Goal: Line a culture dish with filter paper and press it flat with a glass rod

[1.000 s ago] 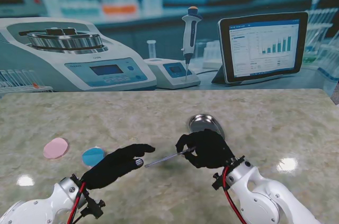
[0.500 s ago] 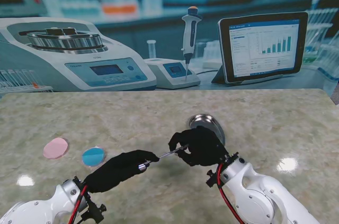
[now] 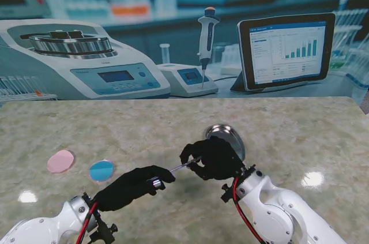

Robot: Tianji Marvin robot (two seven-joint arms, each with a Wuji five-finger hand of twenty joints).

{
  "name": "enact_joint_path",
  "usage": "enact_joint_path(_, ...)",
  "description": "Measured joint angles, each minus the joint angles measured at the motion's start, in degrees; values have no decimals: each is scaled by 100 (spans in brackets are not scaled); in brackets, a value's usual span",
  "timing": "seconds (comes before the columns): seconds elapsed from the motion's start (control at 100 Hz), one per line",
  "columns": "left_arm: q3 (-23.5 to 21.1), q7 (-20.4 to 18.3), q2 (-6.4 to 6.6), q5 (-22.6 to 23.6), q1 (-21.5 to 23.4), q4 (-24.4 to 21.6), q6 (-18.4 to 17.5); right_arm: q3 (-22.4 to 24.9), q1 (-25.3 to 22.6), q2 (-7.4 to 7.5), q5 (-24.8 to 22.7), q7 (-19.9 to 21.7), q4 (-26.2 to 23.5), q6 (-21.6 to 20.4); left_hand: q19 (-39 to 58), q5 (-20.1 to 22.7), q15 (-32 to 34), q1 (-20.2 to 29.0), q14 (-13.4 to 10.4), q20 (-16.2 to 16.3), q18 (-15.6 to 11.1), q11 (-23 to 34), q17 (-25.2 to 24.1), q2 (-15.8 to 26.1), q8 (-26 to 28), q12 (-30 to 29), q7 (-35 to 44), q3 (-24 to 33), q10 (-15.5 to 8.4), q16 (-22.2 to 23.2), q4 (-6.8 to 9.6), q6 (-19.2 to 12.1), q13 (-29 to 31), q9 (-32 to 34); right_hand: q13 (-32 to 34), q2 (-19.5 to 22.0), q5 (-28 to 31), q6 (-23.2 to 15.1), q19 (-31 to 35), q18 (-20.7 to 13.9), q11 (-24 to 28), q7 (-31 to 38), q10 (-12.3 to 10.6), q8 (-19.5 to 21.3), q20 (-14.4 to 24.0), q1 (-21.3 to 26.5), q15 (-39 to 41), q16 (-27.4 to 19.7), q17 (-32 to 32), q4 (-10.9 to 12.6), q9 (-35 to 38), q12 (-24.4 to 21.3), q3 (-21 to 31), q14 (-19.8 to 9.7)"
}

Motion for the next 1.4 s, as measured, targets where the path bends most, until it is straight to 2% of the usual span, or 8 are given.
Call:
enact_joint_path(0.47, 32, -28, 1, -82, -6, -1, 33, -141, 97, -55, 180, -236, 195, -74, 607, 11, 377, 0, 55, 131, 8, 286, 169, -7, 716, 298, 705, -1, 41, 174, 0, 107, 152, 60, -12, -9, 54, 0, 0, 1, -52, 0, 3, 8, 8, 0, -6, 62, 0, -3, 47, 43, -1, 16)
enact_joint_path(0.7, 50, 55, -7, -141, 21, -8, 24, -184, 131, -77, 203, -298, 241, -111, 888, 67, 656, 0, 103, 197, 9, 572, 317, -8, 1278, 555, 1184, -1, 41, 311, 0, 619, 320, 294, -12, -68, 103, 0, 0, 1, -55, 0, 6, 5, 66, 0, -6, 62, 0, -4, 50, 43, 0, 16)
enact_joint_path(0.79, 50, 60, -9, -139, 25, -15, 24, -188, 140, -79, 203, -303, 245, -123, 1055, 107, 886, 0, 119, 214, 9, 727, 393, -8, 1488, 662, 1355, -1, 41, 487, 0, 713, 343, 352, -12, -69, 105, 0, 0, 1, -56, 0, 6, 5, 67, 0, -7, 62, 0, -4, 51, 43, 0, 16)
enact_joint_path(0.91, 66, 147, -17, -113, 24, -18, 23, -199, 148, -82, 200, -327, 255, -137, 1348, 197, 1334, 3, 281, 296, 9, 1050, 575, -28, 1653, 939, 1540, -1, 33, 782, 0, 844, 488, 545, -12, -69, 105, 0, 0, 1, -56, 0, 6, -9, 67, 0, -7, 62, 0, -4, 52, 43, 0, 16)
enact_joint_path(1.09, 137, 396, -54, -3, 26, -39, 32, -238, 164, -84, 177, -392, 273, -176, 1968, 230, 2084, 88, 322, 672, 61, 1617, 848, -149, 2080, 1286, 2099, 15, 33, 1157, 0, 849, 779, 784, -7, -70, 105, 29, 0, 2, -56, -2, 7, -73, 68, 0, -7, 62, 0, -4, 54, 43, 0, 16)
enact_joint_path(1.23, 198, 616, -88, 128, 29, -68, 37, -289, 178, -88, 165, -453, 282, -207, 2476, 240, 2760, 263, 327, 1116, 78, 2239, 1145, -288, 2589, 1753, 2656, 55, -13, 1467, 2, 841, 1040, 1100, -4, -69, 105, 50, 0, 3, -56, -3, 9, -154, 69, 0, -7, 62, 0, -4, 56, 43, 0, 23)
enact_joint_path(1.4, 239, 753, -124, 262, 28, -77, 37, -360, 196, -96, 145, -507, 282, -248, 2870, 243, 3410, 534, 103, 1753, 79, 2972, 1580, -366, 3224, 2168, 3216, 73, -213, 1728, 0, 771, 1405, 1255, -1, -69, 106, 67, 0, 4, -56, -4, 10, -234, 69, 0, -7, 62, 0, -4, 58, 43, 0, 23)
